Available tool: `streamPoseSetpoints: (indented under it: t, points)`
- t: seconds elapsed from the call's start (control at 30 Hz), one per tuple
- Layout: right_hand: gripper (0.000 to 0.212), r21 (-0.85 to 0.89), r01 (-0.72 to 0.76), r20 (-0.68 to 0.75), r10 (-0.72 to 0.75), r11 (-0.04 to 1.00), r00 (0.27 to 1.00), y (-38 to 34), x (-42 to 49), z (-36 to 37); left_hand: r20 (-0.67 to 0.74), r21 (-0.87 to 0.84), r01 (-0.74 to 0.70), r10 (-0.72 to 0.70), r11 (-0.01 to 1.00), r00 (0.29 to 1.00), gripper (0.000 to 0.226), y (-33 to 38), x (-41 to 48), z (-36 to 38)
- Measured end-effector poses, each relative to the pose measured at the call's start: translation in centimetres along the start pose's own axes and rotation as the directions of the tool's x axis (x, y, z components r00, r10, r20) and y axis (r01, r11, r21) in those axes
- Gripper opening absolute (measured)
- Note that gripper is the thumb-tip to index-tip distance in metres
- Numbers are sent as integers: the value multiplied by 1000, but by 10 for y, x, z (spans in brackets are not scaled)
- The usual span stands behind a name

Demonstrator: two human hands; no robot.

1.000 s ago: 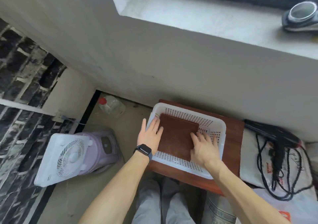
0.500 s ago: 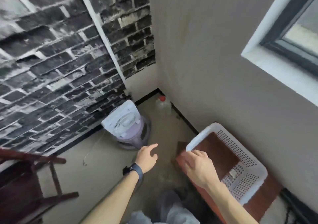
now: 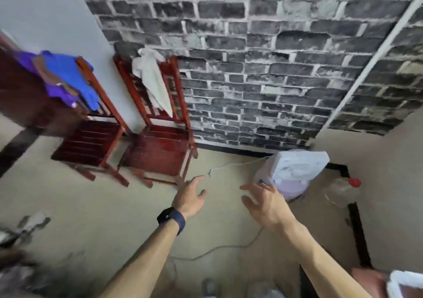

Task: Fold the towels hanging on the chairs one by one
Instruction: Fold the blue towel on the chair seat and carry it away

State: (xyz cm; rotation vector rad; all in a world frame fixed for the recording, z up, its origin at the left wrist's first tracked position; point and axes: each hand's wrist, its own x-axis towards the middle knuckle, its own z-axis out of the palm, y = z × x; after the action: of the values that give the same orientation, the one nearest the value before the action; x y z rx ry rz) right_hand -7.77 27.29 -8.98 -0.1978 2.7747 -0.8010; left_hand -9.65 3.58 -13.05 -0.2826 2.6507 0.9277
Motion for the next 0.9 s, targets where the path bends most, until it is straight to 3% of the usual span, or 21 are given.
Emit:
streamPoseSetpoints:
  t: [0.23,0.47,0.7,0.9]
  points:
    - [26,48,298,57,-301,953,952,-149,45,35,-296,-187,59,-113,981,948,50,-78,-32,-127]
    - [31,103,506,97,-515,857,852,-264,117,45,-463,-252,85,-197,964,864,49,-128,-23,-231]
    - [33,98,598,76,-605,795,792,-356,235,57,-545,-277,114,-253,954,799,51,-173,43,-323]
    - [33,207,620,86,-646,757,759,-435,354,66,-596,-275,161,-299,948,745,52,-209,127,-413]
